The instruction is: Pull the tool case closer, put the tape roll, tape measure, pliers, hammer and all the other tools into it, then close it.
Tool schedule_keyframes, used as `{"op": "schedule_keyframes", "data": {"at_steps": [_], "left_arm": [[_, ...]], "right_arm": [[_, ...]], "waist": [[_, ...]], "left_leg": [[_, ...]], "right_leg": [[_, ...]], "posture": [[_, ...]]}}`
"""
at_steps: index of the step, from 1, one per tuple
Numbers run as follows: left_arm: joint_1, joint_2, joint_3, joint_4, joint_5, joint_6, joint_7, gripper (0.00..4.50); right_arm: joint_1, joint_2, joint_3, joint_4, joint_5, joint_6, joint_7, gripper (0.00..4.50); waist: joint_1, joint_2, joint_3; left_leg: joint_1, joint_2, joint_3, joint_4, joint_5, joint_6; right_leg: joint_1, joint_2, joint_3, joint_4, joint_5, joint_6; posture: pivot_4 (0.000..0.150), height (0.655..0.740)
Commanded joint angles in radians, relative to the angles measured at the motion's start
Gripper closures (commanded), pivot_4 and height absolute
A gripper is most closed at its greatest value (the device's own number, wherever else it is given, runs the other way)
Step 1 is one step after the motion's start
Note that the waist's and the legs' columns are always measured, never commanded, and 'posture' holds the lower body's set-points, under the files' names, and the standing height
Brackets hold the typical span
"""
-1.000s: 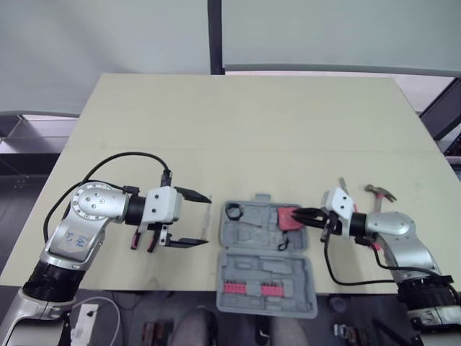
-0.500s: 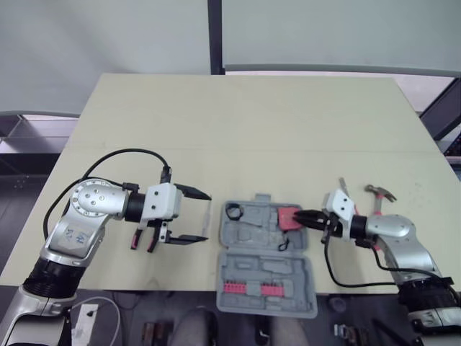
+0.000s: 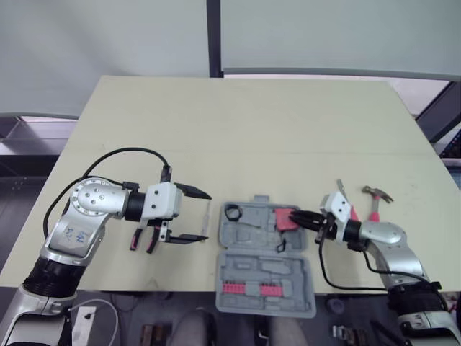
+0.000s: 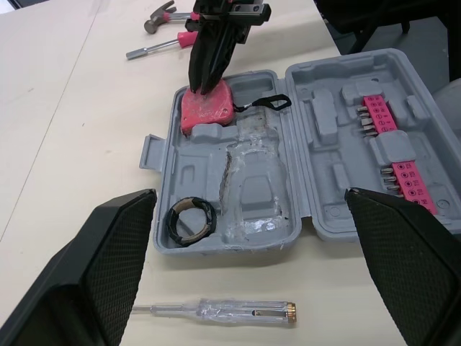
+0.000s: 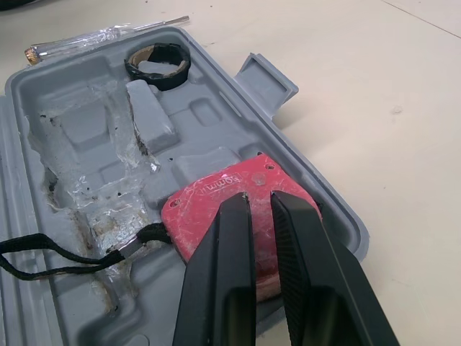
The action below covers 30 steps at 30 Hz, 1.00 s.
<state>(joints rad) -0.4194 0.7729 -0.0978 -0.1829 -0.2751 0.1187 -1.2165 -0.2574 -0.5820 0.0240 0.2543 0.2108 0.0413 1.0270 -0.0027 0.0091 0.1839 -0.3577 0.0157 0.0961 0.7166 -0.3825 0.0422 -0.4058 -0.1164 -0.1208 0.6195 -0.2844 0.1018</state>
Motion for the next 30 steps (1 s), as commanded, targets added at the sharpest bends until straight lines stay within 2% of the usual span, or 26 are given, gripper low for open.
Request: {"op": "schedule_keyframes", "data": {"at_steps": [1,9,16,18,20,22,25,29,30], "left_arm": [[-0.012,0.006,0.010,-0.012,-0.008,-0.011,-0.004,0.00],[-0.016,0.005,0.011,-0.009,-0.008,-0.012,-0.003,0.00],[-0.024,0.003,0.011,0.002,-0.006,-0.015,-0.003,0.00],[-0.025,0.002,0.011,0.004,-0.006,-0.016,-0.002,0.00],[-0.022,0.000,0.015,0.002,-0.012,-0.010,0.002,0.00],[-0.008,-0.004,0.025,-0.010,-0.026,0.010,0.013,0.00],[0.062,-0.014,0.065,-0.039,-0.067,0.070,0.057,0.00],[0.227,-0.036,0.219,-0.156,-0.293,0.343,0.171,0.00],[0.271,-0.032,0.253,-0.173,-0.310,0.363,0.188,0.00]], "right_arm": [[0.051,-0.009,0.066,0.040,-0.078,-0.002,-0.012,3.95],[0.035,0.000,0.094,0.083,-0.143,-0.028,-0.077,3.95],[0.026,0.005,0.091,0.077,-0.084,0.150,-0.066,3.95],[0.029,0.007,0.087,0.072,-0.072,0.159,-0.065,3.95],[0.034,0.032,0.052,0.055,-0.047,0.072,-0.087,3.95],[0.035,0.046,0.011,-0.004,-0.006,0.057,-0.099,3.95],[0.052,-0.003,-0.032,-0.174,0.031,0.099,-0.085,3.95],[0.108,-0.141,-0.139,-0.366,0.105,0.210,-0.054,3.95],[0.122,-0.176,-0.173,-0.389,0.128,0.240,-0.045,3.45]], "waist": [[0.000,-0.002,-0.001],[-0.001,-0.008,-0.005],[-0.001,-0.010,-0.006],[0.000,-0.011,-0.008],[0.000,-0.012,-0.008],[-0.001,-0.011,-0.008],[-0.002,-0.006,-0.005],[-0.001,0.003,0.001],[-0.001,0.004,0.002]], "left_leg": [[0.000,0.000,0.000,0.000,0.000,0.000],[0.005,0.001,0.000,-0.001,-0.001,-0.001],[0.006,0.002,-0.001,-0.001,-0.001,-0.002],[0.007,0.002,-0.003,-0.001,-0.001,-0.002],[0.007,0.002,-0.004,-0.001,-0.002,-0.003],[0.006,0.003,-0.004,-0.001,-0.002,-0.003],[0.005,0.003,-0.004,-0.002,-0.002,-0.003],[0.003,0.003,-0.003,-0.002,-0.002,-0.003],[0.002,0.004,-0.003,-0.002,-0.002,-0.003]], "right_leg": [[0.000,0.000,0.002,0.000,0.000,0.000],[0.005,0.000,0.004,-0.001,-0.001,-0.001],[0.007,0.000,0.004,-0.001,-0.001,-0.002],[0.009,-0.001,0.004,-0.002,-0.001,-0.002],[0.010,-0.002,0.004,-0.004,-0.001,-0.002],[0.010,-0.003,0.004,-0.005,-0.001,-0.002],[0.009,-0.003,0.004,-0.006,-0.001,-0.002],[0.006,-0.004,0.005,-0.006,-0.001,-0.002],[0.004,-0.004,0.005,-0.006,-0.001,-0.002]], "posture": [[0.150,0.7400],[0.150,0.7400],[0.150,0.7400],[0.150,0.7400],[0.150,0.7400],[0.150,0.7400],[0.150,0.7400],[0.150,0.7400],[0.150,0.7400]]}}
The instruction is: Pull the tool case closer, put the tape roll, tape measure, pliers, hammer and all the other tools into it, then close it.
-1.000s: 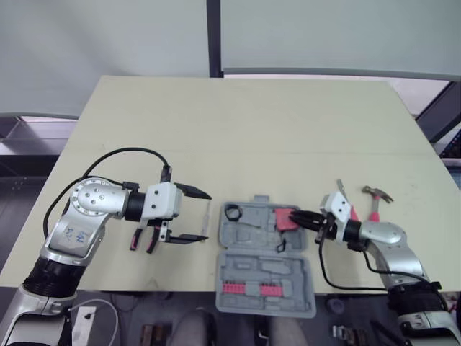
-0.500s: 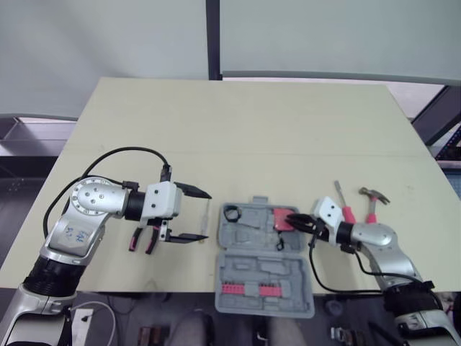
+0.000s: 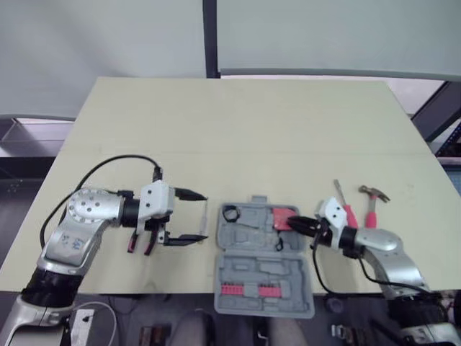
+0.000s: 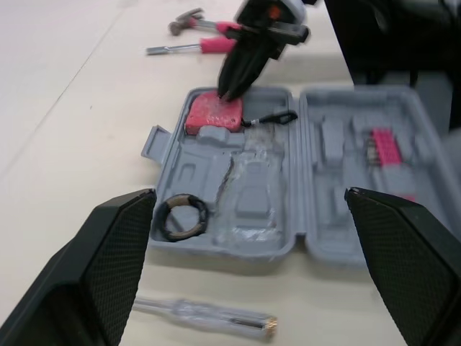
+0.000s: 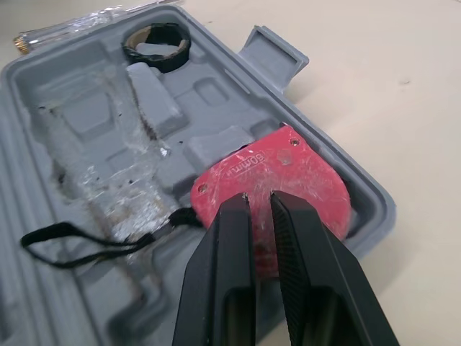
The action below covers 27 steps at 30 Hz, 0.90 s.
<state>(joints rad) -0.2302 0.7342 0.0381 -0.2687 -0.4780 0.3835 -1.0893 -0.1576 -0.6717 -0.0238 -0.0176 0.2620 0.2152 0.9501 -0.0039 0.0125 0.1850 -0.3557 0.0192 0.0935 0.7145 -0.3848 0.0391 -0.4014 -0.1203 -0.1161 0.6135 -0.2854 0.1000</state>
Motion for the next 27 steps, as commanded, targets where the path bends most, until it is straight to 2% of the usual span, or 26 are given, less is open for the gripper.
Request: {"op": "schedule_keyframes", "data": {"at_steps": [1,6,8,13,16,20,22,25,27], "left_arm": [[0.115,0.012,0.143,-0.097,-0.112,0.111,0.075,0.00],[0.303,0.035,0.413,0.023,-0.123,0.144,0.146,0.00],[0.365,0.046,0.509,0.102,-0.098,0.118,0.162,0.00],[0.460,0.102,0.684,0.334,-0.014,0.004,0.187,0.00],[0.483,0.132,0.730,0.444,0.021,-0.067,0.176,0.00],[0.479,0.133,0.722,0.482,0.029,-0.096,0.179,0.00],[0.455,0.099,0.678,0.431,0.031,-0.092,0.215,0.00],[0.454,0.016,0.593,0.205,0.007,-0.005,0.311,0.00],[0.461,-0.019,0.519,0.070,0.071,0.034,0.406,0.00]], "right_arm": [[0.040,-0.116,-0.155,-0.127,0.093,0.083,0.042,3.18],[0.189,-0.326,-0.410,0.015,0.103,0.099,0.134,0.79],[0.233,-0.377,-0.473,0.121,0.064,0.049,0.131,0.04],[0.286,-0.432,-0.561,0.340,0.004,-0.058,0.106,0.04],[0.304,-0.469,-0.595,0.464,-0.024,-0.118,0.101,0.04],[0.285,-0.493,-0.600,0.556,-0.032,-0.166,0.088,0.04],[0.264,-0.465,-0.582,0.494,-0.011,-0.153,0.088,0.04],[0.215,-0.395,-0.557,0.271,0.097,-0.014,0.081,0.04],[0.198,-0.362,-0.542,0.120,0.161,0.085,0.074,0.04]], "waist": [[0.002,0.001,0.000],[0.014,0.001,0.001],[0.013,0.001,0.001],[-0.001,0.001,0.001],[-0.001,0.001,0.001],[0.000,0.001,0.001],[-0.003,0.001,0.001],[-0.006,0.001,0.000],[-0.009,0.001,0.000]], "left_leg": [[0.000,0.000,0.000,0.000,0.000,0.000],[0.002,0.000,-0.001,0.000,-0.001,0.001],[0.002,-0.001,0.000,0.000,-0.001,0.002],[0.003,-0.001,0.002,-0.002,-0.004,0.002],[0.003,-0.002,0.004,-0.004,-0.004,0.001],[0.003,-0.004,0.009,-0.009,-0.004,0.001],[0.003,-0.004,0.009,-0.010,-0.003,0.001],[0.004,-0.004,0.010,-0.012,-0.004,-0.002],[0.004,-0.004,0.010,-0.014,-0.003,-0.001]], "right_leg": [[0.000,-0.001,0.000,0.000,0.000,0.000],[0.002,-0.002,-0.001,-0.002,0.000,0.000],[0.003,-0.002,-0.001,-0.004,0.000,0.000],[0.002,-0.005,-0.002,-0.006,-0.001,-0.001],[-0.003,-0.008,0.000,-0.004,-0.001,-0.002],[-0.008,-0.011,0.002,-0.003,-0.001,-0.002],[-0.008,-0.011,0.002,-0.003,-0.001,-0.002],[-0.008,-0.011,0.003,-0.002,-0.001,-0.002],[-0.008,-0.011,0.004,-0.002,-0.001,-0.001]], "posture": [[0.150,0.7400],[0.150,0.7400],[0.150,0.7400],[0.150,0.7400],[0.150,0.7400],[0.150,0.7400],[0.150,0.7400],[0.150,0.7400],[0.150,0.7400]]}}
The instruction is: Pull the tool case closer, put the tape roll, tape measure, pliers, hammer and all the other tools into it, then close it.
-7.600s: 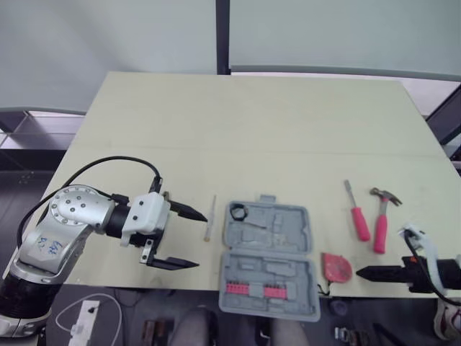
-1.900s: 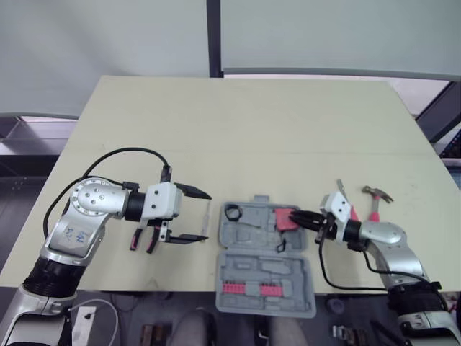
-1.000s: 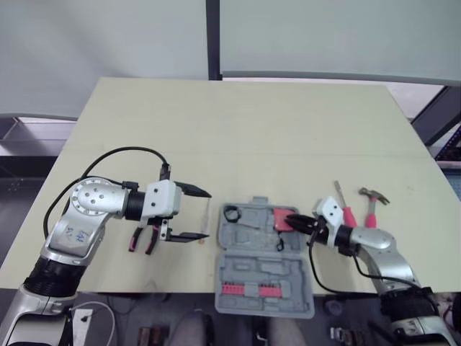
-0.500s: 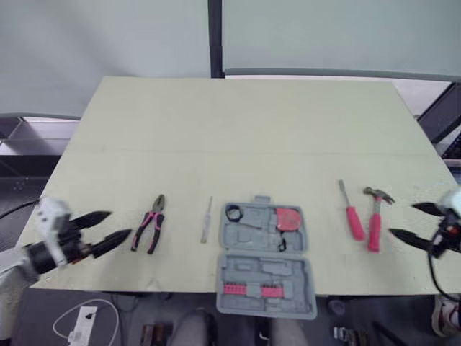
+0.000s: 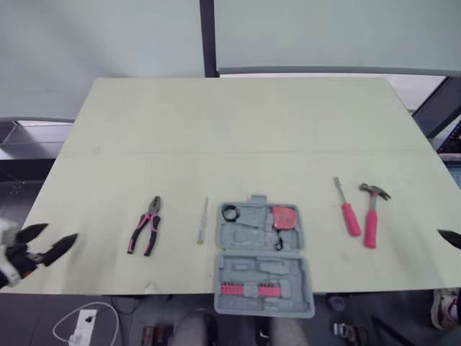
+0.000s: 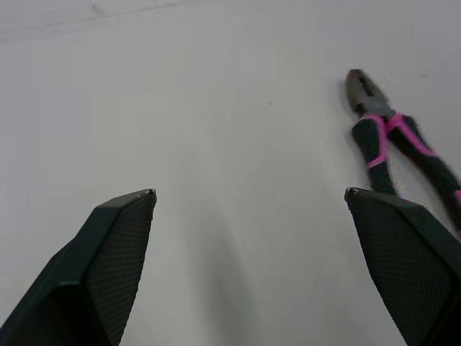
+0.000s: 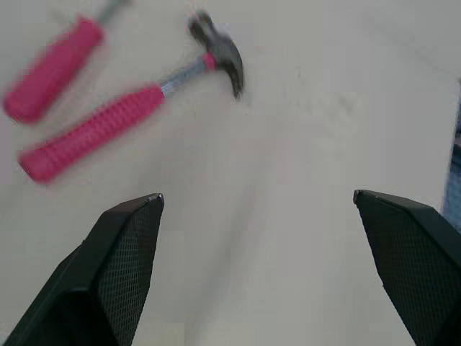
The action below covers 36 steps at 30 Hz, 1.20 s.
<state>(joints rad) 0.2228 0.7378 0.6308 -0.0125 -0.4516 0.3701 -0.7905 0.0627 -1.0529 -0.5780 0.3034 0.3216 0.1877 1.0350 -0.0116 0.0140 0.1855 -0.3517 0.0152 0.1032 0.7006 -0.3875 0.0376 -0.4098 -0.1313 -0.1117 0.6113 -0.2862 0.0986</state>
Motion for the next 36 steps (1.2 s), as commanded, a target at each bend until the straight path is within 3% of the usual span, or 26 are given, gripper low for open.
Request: {"op": "schedule_keyframes", "data": {"at_steps": [1,5,8,12,22,33,36], "left_arm": [[-0.002,-0.046,-0.107,-0.255,0.053,0.119,0.176,0.00],[-0.049,-0.150,-0.210,-0.461,0.034,0.361,0.379,0.00],[-0.064,-0.198,-0.249,-0.485,0.060,0.457,0.466,0.00],[-0.102,-0.229,-0.295,-0.478,0.074,0.507,0.518,0.00],[-0.199,-0.278,-0.404,-0.316,0.153,0.416,0.545,0.00],[-0.282,-0.325,-0.471,-0.187,0.201,0.346,0.541,0.00],[-0.283,-0.332,-0.488,-0.182,0.221,0.330,0.542,0.89]], "right_arm": [[-0.030,0.033,0.025,-0.282,0.142,0.167,-0.015,0.04],[-0.093,0.070,0.108,-0.580,0.323,0.378,-0.053,0.04],[-0.168,0.093,0.194,-0.733,0.426,0.491,-0.095,0.04],[-0.232,0.114,0.303,-0.829,0.448,0.525,-0.112,0.04],[-0.323,0.171,0.466,-0.864,0.420,0.501,-0.100,0.04],[-0.322,0.190,0.484,-0.869,0.402,0.495,-0.116,0.04],[-0.313,0.190,0.479,-0.875,0.402,0.496,-0.118,0.00]], "waist": [[0.000,0.000,0.000],[0.010,0.000,0.000],[0.012,-0.002,0.000],[0.019,-0.005,0.000],[0.035,-0.006,-0.001],[0.037,-0.007,-0.002],[0.038,-0.007,-0.002]], "left_leg": [[0.000,0.000,0.000,0.000,0.001,0.001],[-0.001,0.000,0.001,-0.001,0.004,0.002],[-0.001,-0.001,0.001,0.000,0.004,0.003],[-0.001,-0.001,0.001,-0.001,0.004,0.002],[-0.003,-0.003,0.001,0.000,0.005,0.003],[-0.002,-0.003,0.001,0.001,0.006,0.004],[-0.002,-0.003,0.001,0.001,0.006,0.005]], "right_leg": [[0.000,0.000,0.000,0.001,0.000,0.000],[-0.001,0.002,0.000,0.005,0.000,0.000],[-0.001,0.002,0.000,0.005,0.000,0.000],[-0.001,0.002,-0.001,0.005,0.000,0.000],[-0.001,0.002,-0.002,0.002,0.001,0.001],[0.000,0.001,-0.002,0.004,0.001,0.002],[0.000,0.001,-0.003,0.004,0.001,0.002]], "posture": [[0.150,0.7400],[0.150,0.7400],[0.150,0.7400],[0.150,0.7400],[0.150,0.7400],[0.150,0.7400],[0.150,0.7400]]}}
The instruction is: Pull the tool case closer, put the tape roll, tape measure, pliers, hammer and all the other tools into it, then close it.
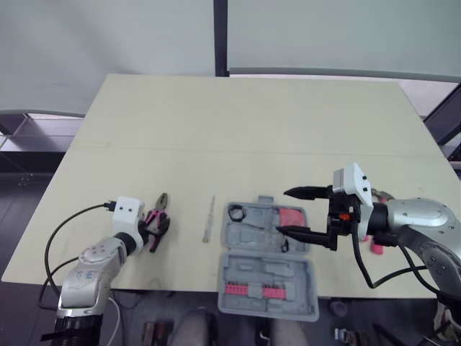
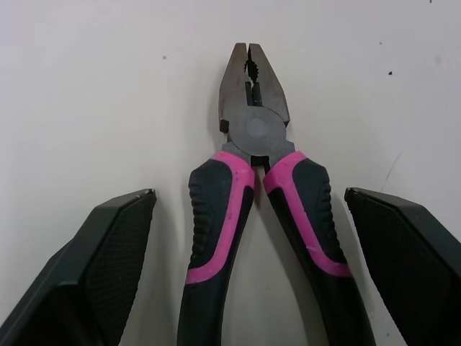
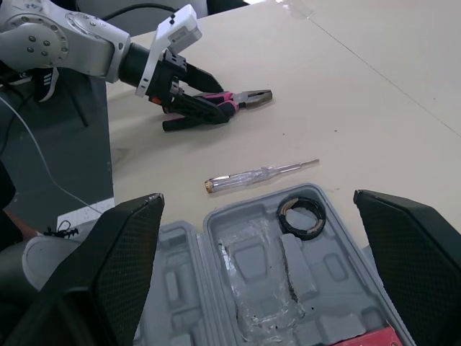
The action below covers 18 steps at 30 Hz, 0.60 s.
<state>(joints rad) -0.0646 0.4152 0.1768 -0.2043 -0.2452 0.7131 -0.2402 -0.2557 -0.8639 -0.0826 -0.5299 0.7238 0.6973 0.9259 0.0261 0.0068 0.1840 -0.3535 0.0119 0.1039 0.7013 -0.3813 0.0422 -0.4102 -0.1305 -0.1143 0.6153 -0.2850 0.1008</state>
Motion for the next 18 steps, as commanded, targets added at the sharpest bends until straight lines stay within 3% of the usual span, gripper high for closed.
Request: {"op": "schedule_keyframes", "data": {"at_steps": [1,3,7,11,14,16,18], "left_arm": [[0.004,-0.008,-0.045,0.010,0.019,-0.011,-0.014,1.38],[0.003,-0.007,-0.059,0.007,0.032,0.005,-0.011,2.09],[-0.015,-0.036,-0.012,0.029,0.017,0.024,0.016,2.08],[-0.070,0.034,0.036,-0.031,0.007,0.043,-0.021,2.08],[-0.147,0.135,0.030,-0.075,-0.021,0.035,-0.124,2.08],[-0.198,0.188,-0.033,-0.082,-0.032,0.040,-0.209,2.08],[-0.248,0.273,-0.159,-0.119,-0.045,0.017,-0.383,2.08]], "right_arm": [[0.009,0.001,-0.017,-0.043,-0.001,-0.015,-0.009,0.00],[0.013,0.000,-0.018,-0.045,-0.006,-0.018,-0.012,0.00],[0.016,-0.002,-0.020,-0.048,-0.011,-0.020,-0.013,0.00],[-0.001,-0.005,-0.021,-0.051,-0.016,-0.017,-0.009,0.00],[-0.038,-0.002,-0.020,-0.041,-0.008,-0.014,-0.004,0.00],[-0.077,0.009,0.010,-0.013,-0.046,-0.034,-0.009,0.00],[-0.131,0.019,0.059,0.020,-0.095,-0.054,-0.002,0.00]], "waist": [[0.000,0.000,0.000],[0.000,0.000,0.000],[0.002,0.001,-0.001],[0.000,0.000,0.000],[-0.003,-0.005,0.003],[-0.003,-0.005,0.003],[-0.004,-0.005,0.002]], "left_leg": [[0.000,0.000,0.000,0.000,0.000,0.000],[0.000,0.000,0.000,0.000,0.000,0.000],[0.000,-0.001,0.000,0.000,0.000,0.000],[0.000,-0.001,-0.001,0.000,0.000,0.000],[-0.001,0.000,-0.001,0.000,0.001,-0.001],[-0.001,0.000,-0.001,0.000,0.001,-0.001],[-0.001,0.000,-0.001,0.000,0.001,-0.001]], "right_leg": [[0.000,0.000,0.000,0.000,0.000,0.000],[0.000,0.000,0.000,0.000,0.000,0.000],[0.001,-0.001,0.000,0.000,0.000,0.000],[0.001,-0.001,0.000,0.000,0.000,0.000],[-0.001,0.000,-0.001,0.002,0.000,0.000],[-0.002,0.000,-0.002,0.002,0.000,0.000],[-0.001,0.000,-0.002,0.001,0.000,0.000]], "posture": [[0.150,0.7400],[0.150,0.7400],[0.150,0.7400],[0.150,0.7400],[0.150,0.7400],[0.150,0.7400],[0.150,0.7400]]}}
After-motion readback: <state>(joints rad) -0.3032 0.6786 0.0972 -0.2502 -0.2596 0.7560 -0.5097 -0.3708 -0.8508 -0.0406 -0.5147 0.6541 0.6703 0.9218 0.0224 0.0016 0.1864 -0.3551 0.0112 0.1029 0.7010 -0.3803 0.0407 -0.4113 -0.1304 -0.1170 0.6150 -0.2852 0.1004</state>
